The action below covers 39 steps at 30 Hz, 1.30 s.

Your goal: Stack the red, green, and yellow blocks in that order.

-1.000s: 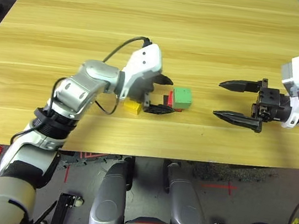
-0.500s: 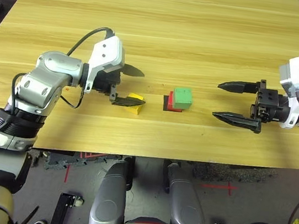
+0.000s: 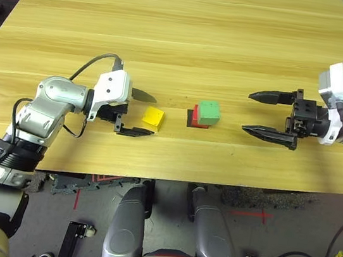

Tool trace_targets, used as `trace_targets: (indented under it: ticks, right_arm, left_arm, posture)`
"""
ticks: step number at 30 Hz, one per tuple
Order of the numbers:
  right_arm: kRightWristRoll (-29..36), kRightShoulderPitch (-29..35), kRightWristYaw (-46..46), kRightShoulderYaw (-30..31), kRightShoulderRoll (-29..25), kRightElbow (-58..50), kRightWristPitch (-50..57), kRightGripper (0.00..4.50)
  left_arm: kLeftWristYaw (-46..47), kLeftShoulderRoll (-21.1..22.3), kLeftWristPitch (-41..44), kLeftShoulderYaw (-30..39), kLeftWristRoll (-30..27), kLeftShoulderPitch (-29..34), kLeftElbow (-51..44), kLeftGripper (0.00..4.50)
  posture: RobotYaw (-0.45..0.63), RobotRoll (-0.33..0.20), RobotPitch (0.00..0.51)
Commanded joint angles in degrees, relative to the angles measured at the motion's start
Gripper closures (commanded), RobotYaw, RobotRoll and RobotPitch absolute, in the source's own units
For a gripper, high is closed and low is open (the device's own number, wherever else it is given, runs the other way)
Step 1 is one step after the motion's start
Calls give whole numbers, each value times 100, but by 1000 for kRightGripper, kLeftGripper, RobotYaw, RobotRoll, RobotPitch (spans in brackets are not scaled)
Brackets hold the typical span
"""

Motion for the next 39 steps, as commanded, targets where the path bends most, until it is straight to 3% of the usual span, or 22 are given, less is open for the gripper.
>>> trace_targets:
  ticks: [1,5,7,11,12,20,39]
  right_arm:
    - [-36,-35,52,83,18,-13,6,0]
    - [-39,-54,65,91,15,-3,3,0]
    - [-46,-48,69,87,3,0,-2,0]
    - [-46,9,63,60,-15,-34,1,0]
    - [-48,24,57,56,-17,-46,-1,0]
    - [-115,58,34,69,27,-35,-84,0]
    - [-314,8,-27,173,317,109,-328,0]
  left_arm:
    - [34,-215,-340,-200,237,2,356,35]
    - [5,-373,-642,-272,369,-80,614,196]
    - [-21,-410,-629,-287,344,-111,627,587]
    - [-54,-416,-465,-253,252,-152,554,2011]
    - [-67,-399,-411,-242,229,-163,535,2091]
    - [-134,-305,-59,-152,121,-465,487,2400]
    - [1348,-626,4348,128,-1237,-2125,-1849,2400]
  posture:
    - [275,15,267]
    - [271,12,269]
    - [267,10,270]
    - [263,11,268]
    - [263,11,268]
    - [262,19,256]
    - [279,73,235]
